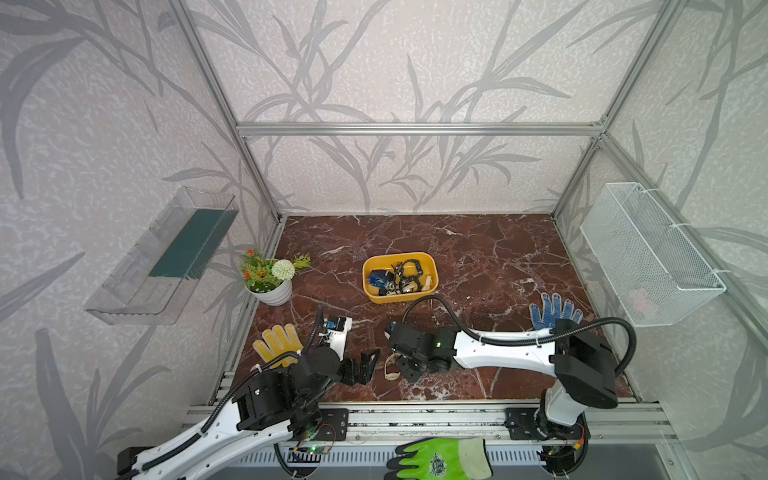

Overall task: Put the watch into the storage box
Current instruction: Pick up the watch at the center of the board.

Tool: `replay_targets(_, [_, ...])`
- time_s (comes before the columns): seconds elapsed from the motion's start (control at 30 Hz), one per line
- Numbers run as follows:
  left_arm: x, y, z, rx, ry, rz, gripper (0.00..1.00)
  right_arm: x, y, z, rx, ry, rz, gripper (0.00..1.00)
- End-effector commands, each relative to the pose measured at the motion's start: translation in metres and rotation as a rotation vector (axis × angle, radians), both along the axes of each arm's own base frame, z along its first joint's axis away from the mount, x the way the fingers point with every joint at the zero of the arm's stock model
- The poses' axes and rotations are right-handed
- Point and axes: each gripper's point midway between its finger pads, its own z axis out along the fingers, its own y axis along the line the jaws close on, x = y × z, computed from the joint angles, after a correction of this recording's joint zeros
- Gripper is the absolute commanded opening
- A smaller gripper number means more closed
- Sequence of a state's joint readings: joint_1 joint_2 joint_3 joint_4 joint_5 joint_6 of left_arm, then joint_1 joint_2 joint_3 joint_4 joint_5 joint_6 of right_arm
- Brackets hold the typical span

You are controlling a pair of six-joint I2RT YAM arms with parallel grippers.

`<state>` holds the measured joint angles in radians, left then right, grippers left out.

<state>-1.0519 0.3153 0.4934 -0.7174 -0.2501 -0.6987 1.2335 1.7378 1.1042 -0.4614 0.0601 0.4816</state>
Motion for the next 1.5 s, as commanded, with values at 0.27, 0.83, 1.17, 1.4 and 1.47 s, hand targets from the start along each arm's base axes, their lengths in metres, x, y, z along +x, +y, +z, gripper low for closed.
replay_targets(0.27, [0.001,0.0,-0.003,0.01,-0.005,0.002,0.99,0.01,0.02,-0.015,-0.023,-0.014,0.003,0.33])
replay_targets(0.83, [0.002,0.002,-0.003,0.015,-0.01,0.012,0.99,0.022,0.024,0.007,0.011,-0.027,0.008,0.34])
replay_targets(1.17, [0.002,0.003,-0.003,0.014,-0.007,0.015,0.99,0.031,0.033,-0.013,0.009,0.004,-0.018,0.31])
replay_targets(1.4, [0.002,0.003,-0.003,0.016,-0.01,0.016,0.99,0.035,0.039,-0.024,-0.004,0.016,-0.027,0.3])
replay_targets(1.47, [0.002,0.004,-0.003,0.016,-0.009,0.017,0.99,0.036,0.04,-0.029,-0.009,0.025,-0.035,0.29])
